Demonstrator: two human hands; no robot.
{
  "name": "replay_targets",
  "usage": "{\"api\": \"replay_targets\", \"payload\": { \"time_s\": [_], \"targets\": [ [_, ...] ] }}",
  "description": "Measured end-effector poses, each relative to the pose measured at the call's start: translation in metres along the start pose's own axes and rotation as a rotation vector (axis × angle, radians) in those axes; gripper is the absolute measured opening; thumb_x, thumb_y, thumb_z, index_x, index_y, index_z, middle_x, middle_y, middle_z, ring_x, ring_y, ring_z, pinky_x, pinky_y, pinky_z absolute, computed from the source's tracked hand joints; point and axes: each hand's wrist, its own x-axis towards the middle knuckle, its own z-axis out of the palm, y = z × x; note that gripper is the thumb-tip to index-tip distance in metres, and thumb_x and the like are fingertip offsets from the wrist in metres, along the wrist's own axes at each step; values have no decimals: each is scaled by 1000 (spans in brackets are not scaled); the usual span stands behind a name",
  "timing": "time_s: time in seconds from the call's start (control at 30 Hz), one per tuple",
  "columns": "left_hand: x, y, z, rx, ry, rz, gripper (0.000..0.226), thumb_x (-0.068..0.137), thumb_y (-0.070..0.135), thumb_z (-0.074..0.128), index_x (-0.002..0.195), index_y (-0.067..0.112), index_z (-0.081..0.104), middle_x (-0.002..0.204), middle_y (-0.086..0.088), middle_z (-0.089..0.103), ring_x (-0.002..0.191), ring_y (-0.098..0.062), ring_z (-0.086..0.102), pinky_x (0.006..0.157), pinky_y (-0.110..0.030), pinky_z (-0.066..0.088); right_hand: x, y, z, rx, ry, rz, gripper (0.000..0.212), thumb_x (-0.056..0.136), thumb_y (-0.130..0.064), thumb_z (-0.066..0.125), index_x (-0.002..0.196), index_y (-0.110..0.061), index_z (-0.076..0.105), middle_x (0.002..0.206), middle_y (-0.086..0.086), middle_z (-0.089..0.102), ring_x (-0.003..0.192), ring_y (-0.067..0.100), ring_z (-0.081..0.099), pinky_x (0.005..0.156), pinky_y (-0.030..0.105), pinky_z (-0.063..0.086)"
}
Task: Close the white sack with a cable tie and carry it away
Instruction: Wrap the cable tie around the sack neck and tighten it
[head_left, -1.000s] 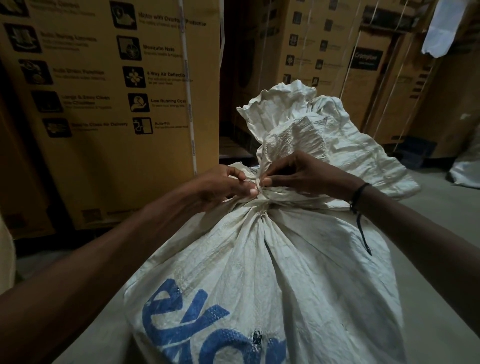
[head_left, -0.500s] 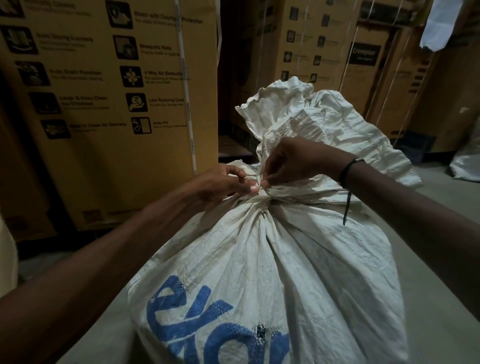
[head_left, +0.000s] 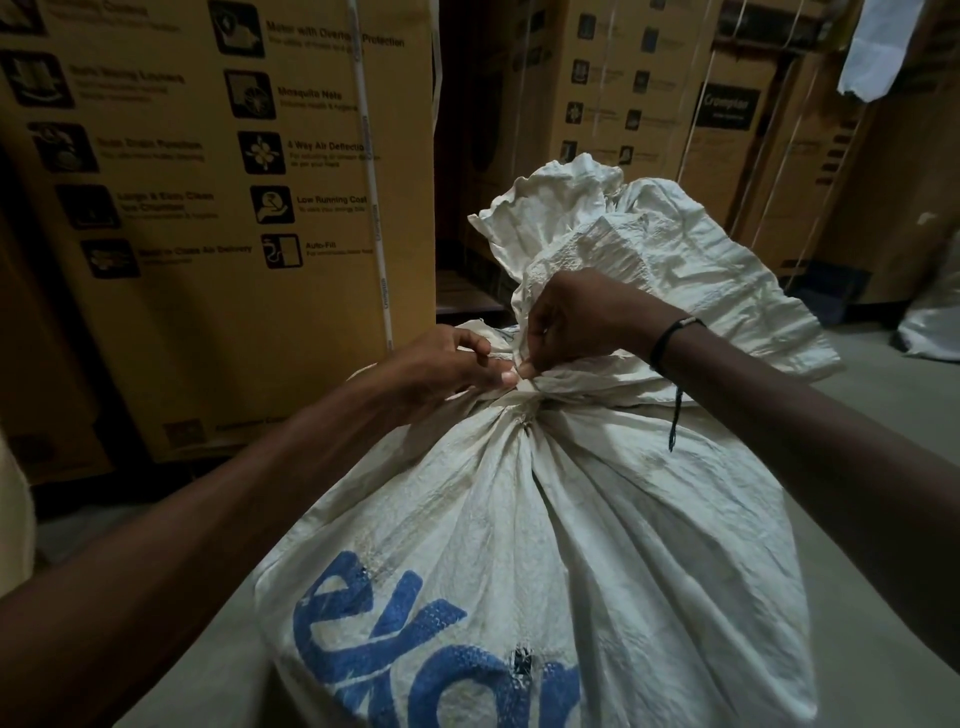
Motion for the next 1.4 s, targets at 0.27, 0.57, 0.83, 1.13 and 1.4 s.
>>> {"api": "replay_targets", "payload": {
  "time_s": [0.27, 0.57, 0.83, 1.13, 1.4],
  "targets": [
    [-4, -1, 3, -39, 51, 7, 33, 80, -3, 85, 98, 9, 61, 118, -19, 77, 117, -25, 73, 104, -36, 56, -13, 10, 4, 400, -48, 70, 20, 78, -14, 95, 94, -14, 85, 91, 3, 84, 79, 3, 74, 73, 15, 57],
    [-9, 8, 9, -43, 138, 16, 34, 77, -8, 86, 94, 9, 61, 110, -20, 79, 110, -27, 76, 95, -36, 62, -28, 17, 19, 670, 23, 82, 15, 82, 7, 86, 88, -1, 75, 73, 5, 77, 61, 5, 72, 53, 13, 54],
    [-9, 6, 5, -72, 79, 4, 35, 82, -14, 79, 102, 6, 59, 113, -20, 77, 90, -13, 76, 64, -15, 58, -28, 15, 43, 679, 241, 56, 44, 42, -43, 103, 61, -20, 71, 79, 15, 82, 86, 34, 83, 81, 43, 63],
    [-18, 7, 6, 4, 43, 110, 38, 78, -18, 80, 94, 8, 57, 112, -26, 76, 98, -25, 75, 84, -31, 63, -26, 20, 45, 652, 192, 117, 52, 37, -52, 98, 62, -20, 65, 81, 14, 83, 85, 25, 83, 84, 43, 64],
    [-18, 3, 6, 262, 189, 224, 36, 70, 0, 92, 93, 11, 68, 98, -7, 81, 92, -23, 80, 89, -49, 64, -27, 17, 38, 721, 136, 148, 31, 62, -24, 96, 71, -15, 68, 95, 33, 76, 73, 23, 69, 52, 18, 49]
  ]
}}
